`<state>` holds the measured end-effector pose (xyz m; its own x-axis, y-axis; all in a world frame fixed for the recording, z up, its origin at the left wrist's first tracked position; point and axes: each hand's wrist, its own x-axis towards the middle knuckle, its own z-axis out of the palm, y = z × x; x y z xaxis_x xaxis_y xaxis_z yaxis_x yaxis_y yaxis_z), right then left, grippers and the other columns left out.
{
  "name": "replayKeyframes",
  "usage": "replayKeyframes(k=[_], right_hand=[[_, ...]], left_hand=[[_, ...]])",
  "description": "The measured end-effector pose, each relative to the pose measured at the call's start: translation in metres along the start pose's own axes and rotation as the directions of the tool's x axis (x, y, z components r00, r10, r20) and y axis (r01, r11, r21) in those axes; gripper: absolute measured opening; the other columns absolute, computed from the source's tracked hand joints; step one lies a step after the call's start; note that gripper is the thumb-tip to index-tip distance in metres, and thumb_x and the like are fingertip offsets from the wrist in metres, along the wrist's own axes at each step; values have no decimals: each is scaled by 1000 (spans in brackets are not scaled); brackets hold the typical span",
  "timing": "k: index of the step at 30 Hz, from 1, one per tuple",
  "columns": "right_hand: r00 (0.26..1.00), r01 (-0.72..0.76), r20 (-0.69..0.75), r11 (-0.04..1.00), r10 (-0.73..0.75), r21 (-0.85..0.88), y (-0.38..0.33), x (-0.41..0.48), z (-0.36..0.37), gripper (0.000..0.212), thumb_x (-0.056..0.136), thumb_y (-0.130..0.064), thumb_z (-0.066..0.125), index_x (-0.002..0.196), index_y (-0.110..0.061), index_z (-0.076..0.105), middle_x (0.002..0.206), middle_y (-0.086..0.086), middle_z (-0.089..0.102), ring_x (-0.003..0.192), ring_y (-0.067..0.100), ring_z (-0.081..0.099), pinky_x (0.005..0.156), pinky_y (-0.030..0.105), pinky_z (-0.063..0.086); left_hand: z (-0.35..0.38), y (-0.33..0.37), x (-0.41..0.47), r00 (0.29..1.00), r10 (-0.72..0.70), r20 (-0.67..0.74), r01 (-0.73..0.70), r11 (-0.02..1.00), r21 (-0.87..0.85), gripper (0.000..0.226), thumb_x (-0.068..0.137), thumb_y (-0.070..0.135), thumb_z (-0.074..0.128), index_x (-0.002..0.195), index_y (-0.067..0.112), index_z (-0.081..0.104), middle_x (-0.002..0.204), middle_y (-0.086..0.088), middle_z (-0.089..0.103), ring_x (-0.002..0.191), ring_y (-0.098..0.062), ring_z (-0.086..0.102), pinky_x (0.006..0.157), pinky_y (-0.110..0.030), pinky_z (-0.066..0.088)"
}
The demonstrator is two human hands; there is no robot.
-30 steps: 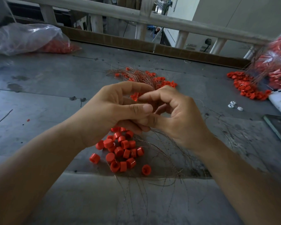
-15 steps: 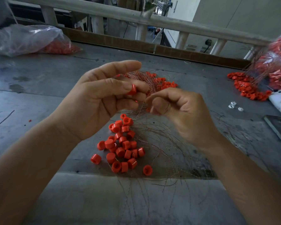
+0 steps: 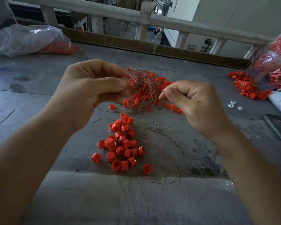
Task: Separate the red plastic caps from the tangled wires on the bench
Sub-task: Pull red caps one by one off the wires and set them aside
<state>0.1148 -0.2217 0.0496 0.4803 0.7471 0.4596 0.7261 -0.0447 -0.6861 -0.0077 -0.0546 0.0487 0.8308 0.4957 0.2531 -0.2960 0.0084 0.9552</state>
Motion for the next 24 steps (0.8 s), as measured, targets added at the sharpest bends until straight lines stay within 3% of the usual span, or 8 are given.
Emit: replayKeyframes(k=[5, 8, 10, 16, 19, 24], right_hand=[[985, -54, 155, 994, 69, -98, 4, 0, 2, 18, 89, -22, 56, 74, -30, 64, 67, 13, 65, 61, 36, 57, 53, 41, 46], [956, -108, 250, 975, 155, -194, 8, 0, 0, 19, 85, -22, 60, 69, -31, 64, 70, -7, 64, 65, 13, 58, 60, 24, 46], [913, -139, 335, 950, 232, -279, 9, 0, 0, 17, 84, -24, 61, 68, -30, 64, 72, -13, 62, 71, 5, 58, 61, 16, 45], [815, -160, 461, 901, 351, -403, 10, 0, 0, 16, 84, -32, 62, 68, -30, 61, 68, -18, 58, 66, -15, 52, 57, 2, 38], [815, -169, 463, 907, 349, -387, 9, 0, 0, 17, 80, -41, 62, 71, -27, 63, 65, -16, 58, 62, -14, 52, 53, 3, 38], [850, -201, 400, 913, 342, -354, 6, 3, -1, 48, 54, -69, 47, 69, -27, 62, 49, -27, 54, 52, -16, 49, 48, 2, 35]], left_hand=[[-5, -5, 2, 998, -4, 55, -16, 938, 347, 19, 53, 21, 69, 71, 15, 68, 67, -1, 70, 56, -7, 62, 51, -13, 50], [-3, -11, 2, 978, -128, 168, 3, 805, 593, 8, 60, 16, 76, 63, 22, 70, 65, 7, 69, 53, -1, 60, 50, -7, 46], [-3, -16, 2, 960, -186, 209, -9, 725, 689, 17, 63, 11, 78, 59, 26, 69, 60, 13, 68, 50, 4, 59, 48, -4, 41], [-3, -21, 2, 928, -266, 262, -16, 672, 740, 18, 62, 16, 80, 58, 29, 68, 56, 17, 64, 46, 6, 55, 47, -4, 39], [-2, -23, 2, 930, -265, 253, -11, 671, 742, 9, 64, 25, 77, 61, 27, 70, 60, 15, 66, 50, 4, 57, 50, -5, 42], [-9, -25, 10, 982, -154, 112, 27, 694, 720, 13, 69, 21, 74, 60, 28, 68, 67, 12, 68, 59, 2, 60, 53, -3, 43]])
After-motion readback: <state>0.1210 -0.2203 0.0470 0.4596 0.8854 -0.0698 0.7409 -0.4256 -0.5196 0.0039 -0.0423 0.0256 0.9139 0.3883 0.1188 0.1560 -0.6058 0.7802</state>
